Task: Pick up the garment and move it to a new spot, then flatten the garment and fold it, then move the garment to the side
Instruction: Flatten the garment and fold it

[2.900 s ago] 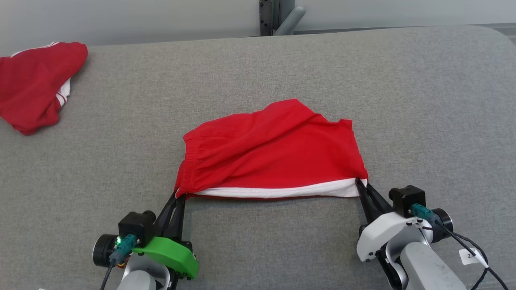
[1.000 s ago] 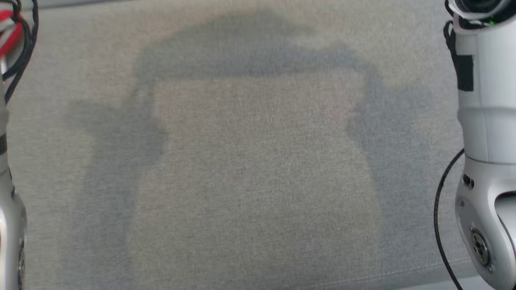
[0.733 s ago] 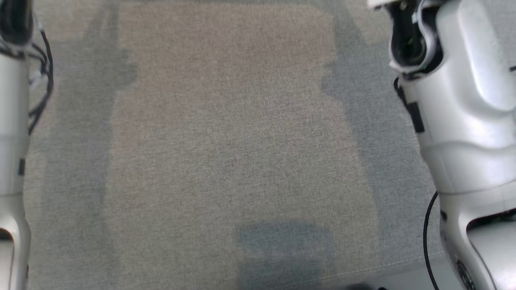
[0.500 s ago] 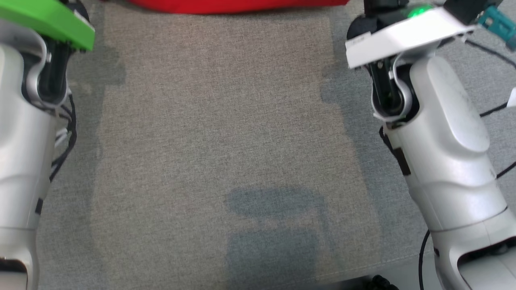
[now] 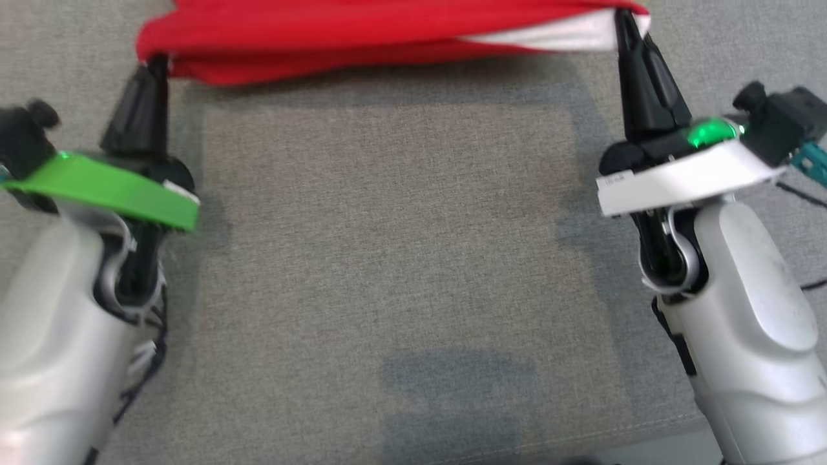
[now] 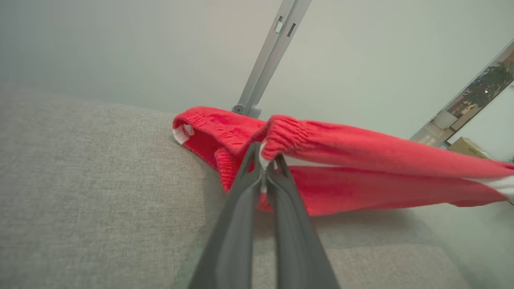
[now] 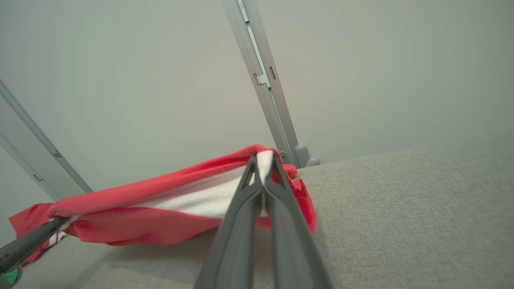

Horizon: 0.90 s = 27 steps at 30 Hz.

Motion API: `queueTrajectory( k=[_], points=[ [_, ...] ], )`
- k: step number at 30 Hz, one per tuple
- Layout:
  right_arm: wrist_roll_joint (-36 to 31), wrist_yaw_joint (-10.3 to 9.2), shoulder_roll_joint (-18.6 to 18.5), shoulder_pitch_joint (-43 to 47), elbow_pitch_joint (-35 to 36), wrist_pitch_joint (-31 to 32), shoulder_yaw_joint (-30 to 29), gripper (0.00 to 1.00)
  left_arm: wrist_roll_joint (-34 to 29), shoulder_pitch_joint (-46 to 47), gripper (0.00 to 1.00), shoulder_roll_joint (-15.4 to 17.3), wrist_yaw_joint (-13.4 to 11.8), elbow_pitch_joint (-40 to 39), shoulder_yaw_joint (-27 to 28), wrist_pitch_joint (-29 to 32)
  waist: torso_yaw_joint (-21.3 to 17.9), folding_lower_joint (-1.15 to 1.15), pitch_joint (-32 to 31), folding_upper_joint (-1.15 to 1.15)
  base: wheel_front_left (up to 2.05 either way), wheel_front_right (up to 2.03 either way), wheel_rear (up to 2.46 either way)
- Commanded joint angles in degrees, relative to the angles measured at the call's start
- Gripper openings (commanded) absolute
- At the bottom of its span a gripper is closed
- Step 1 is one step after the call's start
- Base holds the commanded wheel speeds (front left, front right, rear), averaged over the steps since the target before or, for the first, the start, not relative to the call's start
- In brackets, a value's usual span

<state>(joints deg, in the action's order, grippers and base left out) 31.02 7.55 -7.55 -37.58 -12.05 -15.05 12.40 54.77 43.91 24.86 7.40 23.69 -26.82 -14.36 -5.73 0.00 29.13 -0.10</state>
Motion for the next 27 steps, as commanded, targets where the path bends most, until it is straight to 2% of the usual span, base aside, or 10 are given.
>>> queueTrajectory(
  k=[1, 9, 14, 19, 23, 27],
  points=[
    [-0.94, -0.12, -0.87, 3.66, 1.44, -0.2, -1.36, 0.0, 0.19, -4.07, 0.0, -0.59, 0.06, -1.41, 0.68, -0.69, 1.49, 0.0, -2.07, 0.1, 0.0, 0.0, 0.0],
    [0.07, -0.13, -0.84, 17.72, 5.72, -0.21, -4.25, 0.0, -5.05, -19.7, 0.0, -6.57, -0.07, -6.77, 6.66, -0.88, 2.98, 0.0, -8.05, 0.1, 0.0, 0.0, 0.0],
    [0.74, -0.17, -0.39, 24.82, 8.28, -0.22, -6.06, 0.0, -7.93, -27.54, 0.0, -9.22, -0.07, -9.29, 9.34, -0.89, 2.87, 0.0, -11.29, 0.1, 0.0, 0.0, 0.0],
    [1.38, -0.18, -0.23, 34.02, 11.19, -0.26, -6.89, 0.0, -9.09, -37.71, 0.0, -13.44, -0.08, -13.11, 12.71, -0.91, 2.19, 0.0, -16.53, 0.1, 0.0, 0.0, 0.0],
    [1.6, -0.18, -0.29, 39.04, 12.92, -0.26, -6.86, 0.0, -10.19, -43.75, 0.0, -14.91, -0.08, -16.09, 13.65, -0.9, 1.8, 0.0, -19.76, 0.1, 0.0, 0.0, 0.0],
    [2.02, -0.18, -0.08, 43.16, 14.45, -0.26, -6.8, 0.0, -10.96, -48.64, 0.0, -14.96, -0.08, -18.68, 13.92, -0.91, 1.5, 0.0, -21.68, 0.1, 0.0, 0.0, 0.0]
  ],
)
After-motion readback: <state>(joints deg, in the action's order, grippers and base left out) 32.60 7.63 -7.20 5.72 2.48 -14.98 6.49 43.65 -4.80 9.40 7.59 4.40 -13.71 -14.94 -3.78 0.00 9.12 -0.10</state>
